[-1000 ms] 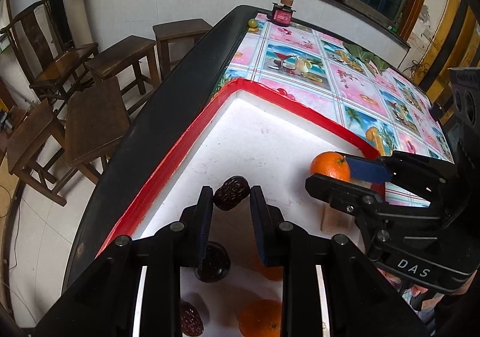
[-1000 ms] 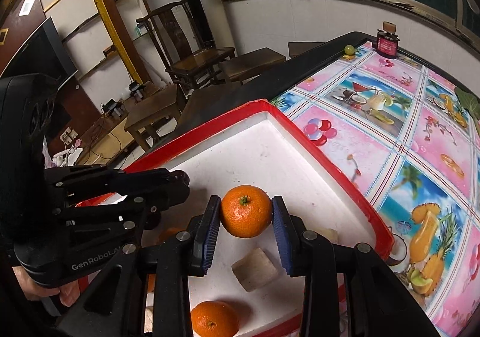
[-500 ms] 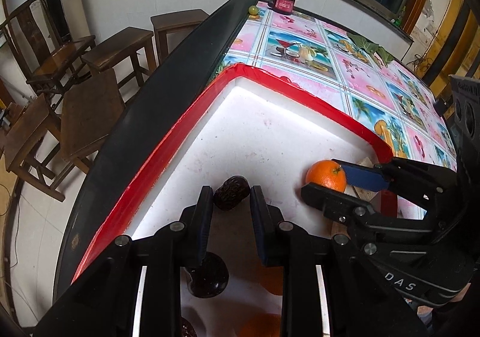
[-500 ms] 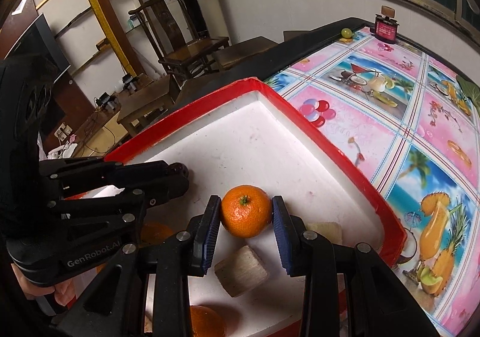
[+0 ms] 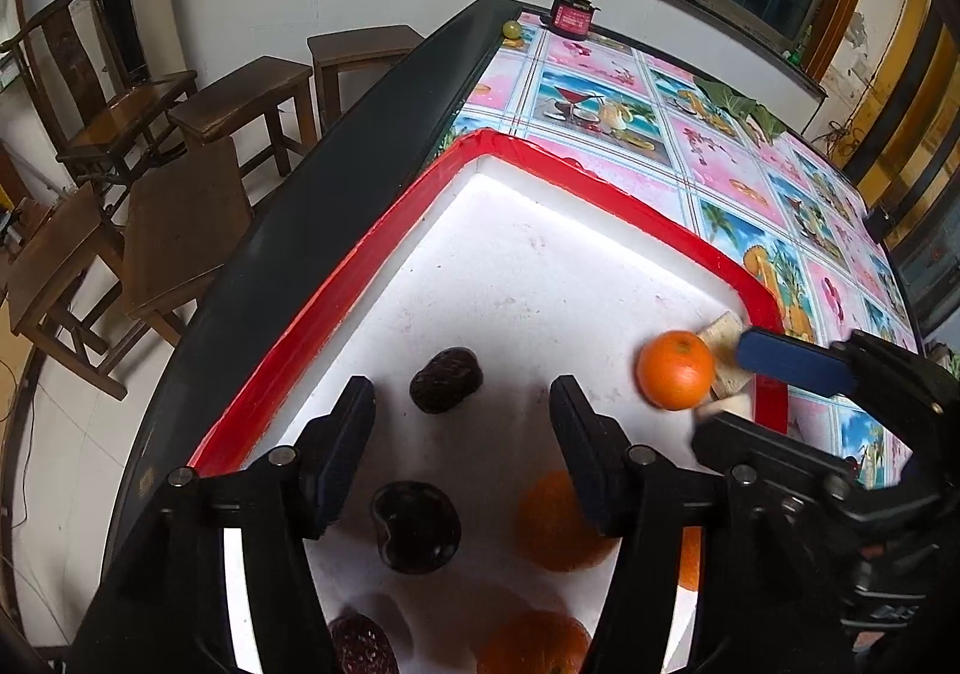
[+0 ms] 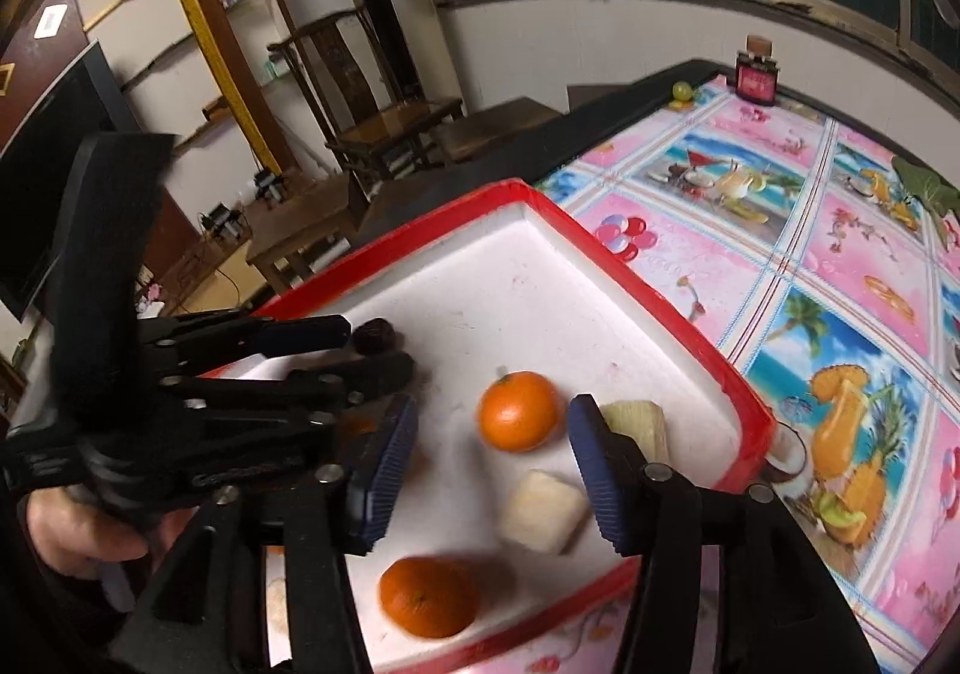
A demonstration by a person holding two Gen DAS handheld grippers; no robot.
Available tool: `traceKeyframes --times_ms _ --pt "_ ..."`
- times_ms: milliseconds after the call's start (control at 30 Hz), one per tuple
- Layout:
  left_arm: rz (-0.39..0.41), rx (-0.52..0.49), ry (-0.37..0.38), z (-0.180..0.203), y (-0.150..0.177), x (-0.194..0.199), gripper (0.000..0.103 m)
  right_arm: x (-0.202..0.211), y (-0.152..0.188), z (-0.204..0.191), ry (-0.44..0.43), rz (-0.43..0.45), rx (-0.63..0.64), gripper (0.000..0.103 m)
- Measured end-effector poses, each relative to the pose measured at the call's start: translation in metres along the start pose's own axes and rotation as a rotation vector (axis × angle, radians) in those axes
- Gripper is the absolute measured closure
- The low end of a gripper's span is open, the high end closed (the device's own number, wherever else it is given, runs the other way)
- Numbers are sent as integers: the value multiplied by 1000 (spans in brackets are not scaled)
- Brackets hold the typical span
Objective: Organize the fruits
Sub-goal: 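Open the left tool to drop the date while the right tool releases the orange, then move both open tools back from the tray to the tablecloth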
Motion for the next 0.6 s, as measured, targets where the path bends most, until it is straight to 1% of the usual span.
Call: traceKeyframes --times_ms 100,167,233,267,367,400,500,600 --pt "13 -17 -7 4 1 8 43 17 3 -5 -7 24 -3 45" --pt "24 -30 -13 6 1 13 43 30 8 -9 -16 37 -8 42" --pt "34 -41 -14 9 1 19 43 41 12 -13 -21 47 -7 34" --pt "37 -44 -14 10 2 22 40 47 15 -15 -26 52 -5 33" --pt "48 -57 -15 15 5 31 36 67 25 -24 -43 61 8 26" --pt "47 -61 -15 17 6 33 31 73 28 -26 -46 65 11 23" --pt "50 -67 -11 22 11 41 30 93 41 -30 -51 64 9 20" --pt "46 -69 0 29 17 47 30 113 57 -29 -54 63 -22 16"
Point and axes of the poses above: each gripper's, at about its wrist camera, not at the fingertips, and x roughly against the way its jaws point, z to its right, y to its underside, the point moved 6 cm from there along -x, roughly the way its jaws point, and after that the axes turned 9 degrees about z, right-handed, at the moved point
